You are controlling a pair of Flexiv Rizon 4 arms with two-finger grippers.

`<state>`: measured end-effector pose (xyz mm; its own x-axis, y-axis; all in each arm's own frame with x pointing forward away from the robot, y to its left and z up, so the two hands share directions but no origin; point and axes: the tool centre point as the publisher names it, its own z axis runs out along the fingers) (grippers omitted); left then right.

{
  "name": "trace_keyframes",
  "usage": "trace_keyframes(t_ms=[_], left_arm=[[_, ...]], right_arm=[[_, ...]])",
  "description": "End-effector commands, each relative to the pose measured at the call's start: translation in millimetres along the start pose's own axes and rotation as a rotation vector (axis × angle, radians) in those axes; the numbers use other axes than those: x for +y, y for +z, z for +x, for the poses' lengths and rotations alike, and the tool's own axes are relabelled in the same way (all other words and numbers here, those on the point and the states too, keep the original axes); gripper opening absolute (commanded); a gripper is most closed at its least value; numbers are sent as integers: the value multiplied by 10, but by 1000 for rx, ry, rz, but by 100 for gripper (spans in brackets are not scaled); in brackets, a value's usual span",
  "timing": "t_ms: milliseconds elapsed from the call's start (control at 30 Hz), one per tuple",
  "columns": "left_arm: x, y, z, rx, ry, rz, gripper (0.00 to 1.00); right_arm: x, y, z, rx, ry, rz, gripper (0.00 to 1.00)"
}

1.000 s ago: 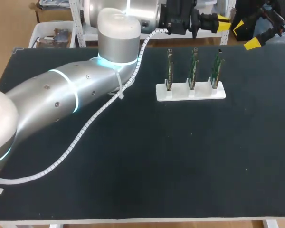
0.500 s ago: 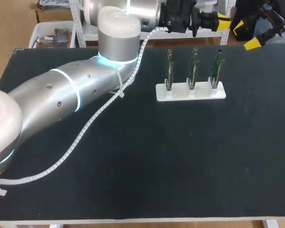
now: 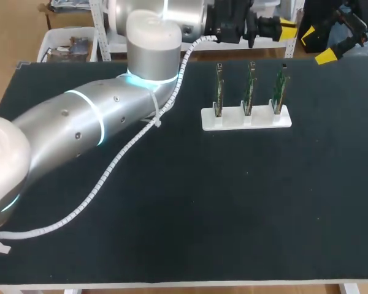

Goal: Pick up the optical module with the left hand, and insert it into the network port with the right hand.

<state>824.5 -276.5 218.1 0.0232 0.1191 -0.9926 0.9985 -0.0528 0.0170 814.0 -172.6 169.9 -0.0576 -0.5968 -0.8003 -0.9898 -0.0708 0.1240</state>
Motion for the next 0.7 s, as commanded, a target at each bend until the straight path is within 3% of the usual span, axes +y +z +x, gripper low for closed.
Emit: trace_keyframes(t_ms=[33, 700], left_arm=[[100, 26, 39, -3, -4, 16, 0], [10, 56, 129, 10, -21, 12, 0]], right_arm=[[-78, -22, -1, 0, 1, -268, 100], [-78, -22, -1, 0, 1, -268, 100]])
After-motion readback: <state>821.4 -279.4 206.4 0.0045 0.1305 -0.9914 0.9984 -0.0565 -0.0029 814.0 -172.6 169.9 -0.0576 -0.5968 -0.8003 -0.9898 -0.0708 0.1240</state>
